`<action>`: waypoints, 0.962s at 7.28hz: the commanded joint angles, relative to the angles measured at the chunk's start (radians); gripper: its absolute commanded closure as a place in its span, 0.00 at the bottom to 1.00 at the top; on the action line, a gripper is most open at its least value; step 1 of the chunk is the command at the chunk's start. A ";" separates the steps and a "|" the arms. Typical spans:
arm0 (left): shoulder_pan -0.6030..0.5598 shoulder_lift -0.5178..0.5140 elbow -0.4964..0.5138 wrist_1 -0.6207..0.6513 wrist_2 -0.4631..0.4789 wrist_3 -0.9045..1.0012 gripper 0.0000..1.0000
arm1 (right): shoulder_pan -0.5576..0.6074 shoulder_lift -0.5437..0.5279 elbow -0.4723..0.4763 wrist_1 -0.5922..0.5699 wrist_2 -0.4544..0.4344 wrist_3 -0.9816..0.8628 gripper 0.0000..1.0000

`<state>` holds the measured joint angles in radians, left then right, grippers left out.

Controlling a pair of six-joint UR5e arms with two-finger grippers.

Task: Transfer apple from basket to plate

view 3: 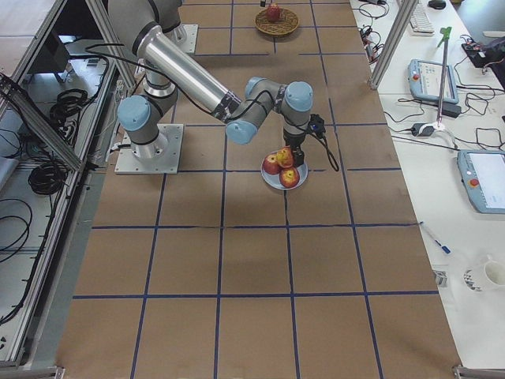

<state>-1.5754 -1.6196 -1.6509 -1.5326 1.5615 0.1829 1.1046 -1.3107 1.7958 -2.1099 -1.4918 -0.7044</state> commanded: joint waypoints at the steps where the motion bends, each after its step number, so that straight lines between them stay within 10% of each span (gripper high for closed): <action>1: -0.003 0.018 0.017 0.000 -0.003 -0.006 0.01 | 0.079 -0.077 -0.051 0.075 -0.004 0.054 0.00; 7: 0.012 0.026 0.010 -0.001 -0.003 -0.008 0.01 | 0.410 -0.223 -0.239 0.513 -0.073 0.601 0.00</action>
<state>-1.5706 -1.5935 -1.6288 -1.5348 1.5613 0.1795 1.4309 -1.5008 1.5622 -1.6536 -1.5332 -0.2268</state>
